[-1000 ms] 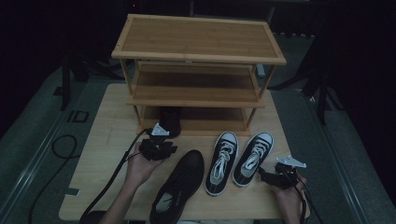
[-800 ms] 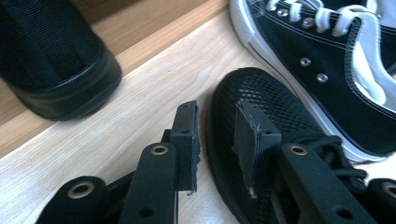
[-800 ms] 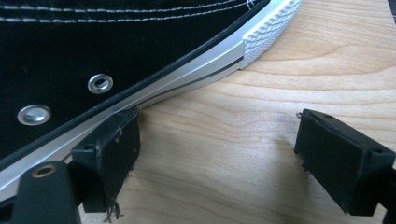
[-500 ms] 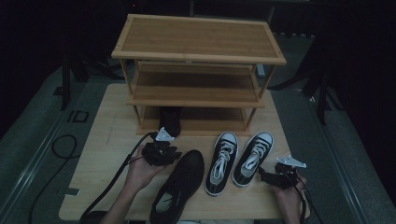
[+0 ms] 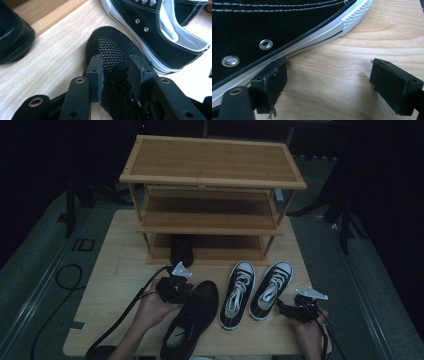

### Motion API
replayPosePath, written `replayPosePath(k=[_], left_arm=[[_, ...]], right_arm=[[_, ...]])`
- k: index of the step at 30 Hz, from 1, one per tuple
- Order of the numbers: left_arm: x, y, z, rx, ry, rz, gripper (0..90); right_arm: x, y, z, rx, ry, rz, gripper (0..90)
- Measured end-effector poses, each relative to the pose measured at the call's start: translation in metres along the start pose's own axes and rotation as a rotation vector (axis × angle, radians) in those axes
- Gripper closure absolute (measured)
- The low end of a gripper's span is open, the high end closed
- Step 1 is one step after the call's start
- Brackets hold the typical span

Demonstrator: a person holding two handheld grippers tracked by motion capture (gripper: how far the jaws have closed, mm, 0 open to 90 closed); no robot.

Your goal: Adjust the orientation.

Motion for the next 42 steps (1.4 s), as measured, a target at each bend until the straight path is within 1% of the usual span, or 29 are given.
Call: replayPosePath(k=[6, 8, 9, 10, 13, 14, 15, 16, 17, 18, 19, 20, 21, 22, 23, 25, 28, 30, 32, 34, 38, 40, 42], left_arm=[[0.003, -0.005, 0.0, -0.025, -0.014, 0.007, 63.9], [0.002, -0.009, 0.0, -0.037, -0.012, -0.006, 64.0], [0.002, -0.009, 0.0, -0.037, -0.012, -0.006, 64.2], [0.001, -0.011, 0.0, -0.049, -0.011, -0.003, 64.7], [0.001, -0.011, 0.001, -0.06, -0.01, 0.005, 65.5], [0.002, -0.012, 0.001, -0.069, -0.004, 0.009, 65.5], [0.001, -0.015, 0.002, -0.093, 0.003, 0.021, 65.6], [0.001, -0.015, 0.002, -0.093, 0.003, 0.021, 66.3], [0.0, -0.019, 0.002, -0.099, 0.007, 0.035, 67.8], [0.0, -0.019, 0.002, -0.099, 0.007, 0.035, 69.7], [-0.001, -0.021, 0.002, -0.1, 0.01, 0.045, 69.7], [0.0, -0.022, 0.002, -0.103, 0.009, 0.06, 74.0], [0.001, -0.023, 0.001, -0.099, -0.001, 0.061, 82.9], [0.003, -0.023, 0.001, -0.108, -0.008, 0.049, 87.0], [0.004, -0.023, 0.0, -0.104, -0.014, 0.035, 87.7], [0.005, -0.02, -0.001, -0.089, -0.011, 0.019, 88.9], [0.002, -0.016, -0.003, -0.061, 0.003, -0.013, 89.3], [-0.003, -0.015, -0.006, -0.046, 0.02, -0.038, 89.4], [-0.008, -0.015, -0.009, -0.034, 0.026, -0.051, 89.4], [-0.013, -0.017, -0.012, -0.018, 0.043, -0.056, 89.5], [-0.02, -0.023, -0.02, 0.002, 0.044, -0.057, 89.7], [-0.024, -0.026, -0.026, 0.008, 0.057, -0.063, 89.7], [-0.029, -0.029, -0.032, 0.007, 0.061, -0.074, 89.7]], right_arm=[[0.0, 0.0, 0.0, 0.0, 0.0, 0.0, 14.2], [0.0, 0.0, 0.0, 0.0, -0.001, 0.0, 14.2], [0.0, 0.0, 0.0, 0.0, -0.001, 0.0, 14.2], [0.0, 0.0, 0.0, 0.0, 0.0, 0.0, 14.3], [0.0, 0.0, 0.0, 0.0, 0.0, 0.0, 14.3], [0.0, 0.0, 0.0, 0.0, 0.0, 0.0, 14.3], [0.0, 0.0, 0.0, 0.0, 0.0, 0.0, 14.2], [0.0, 0.0, 0.0, 0.0, 0.0, 0.0, 14.3], [0.0, 0.0, 0.0, 0.0, 0.0, 0.0, 14.3], [0.0, 0.0, 0.0, 0.0, 0.0, 0.0, 14.3], [0.0, 0.0, 0.0, 0.0, 0.0, 0.0, 14.3], [0.0, 0.0, 0.0, 0.0, 0.0, 0.0, 14.3], [0.0, 0.0, 0.0, 0.0, 0.0, 0.0, 14.3], [0.0, 0.0, 0.0, 0.0, 0.0, 0.0, 14.3], [0.0, 0.0, 0.0, 0.0, 0.0, 0.0, 14.3], [0.0, 0.0, 0.0, 0.0, -0.001, 0.0, 14.3], [0.0, 0.0, 0.0, 0.0, 0.0, 0.0, 14.3], [0.0, 0.0, 0.0, 0.0, 0.0, 0.0, 14.3], [0.0, 0.0, 0.0, 0.0, 0.0, 0.0, 14.3], [0.0, 0.0, 0.0, 0.0, -0.001, 0.0, 14.3], [0.0, 0.0, 0.0, 0.0, -0.001, 0.0, 14.2], [0.0, 0.0, 0.0, 0.0, 0.001, 0.0, 14.3], [0.0, 0.0, 0.0, 0.001, 0.001, 0.0, 14.3]])
Point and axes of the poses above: each handheld gripper's, and its own axes: y roughly backward along the jaws, z roughly out of its underside, x roughly to its right, the point moved 2 cm from there along -y, roughly forward along the jaws
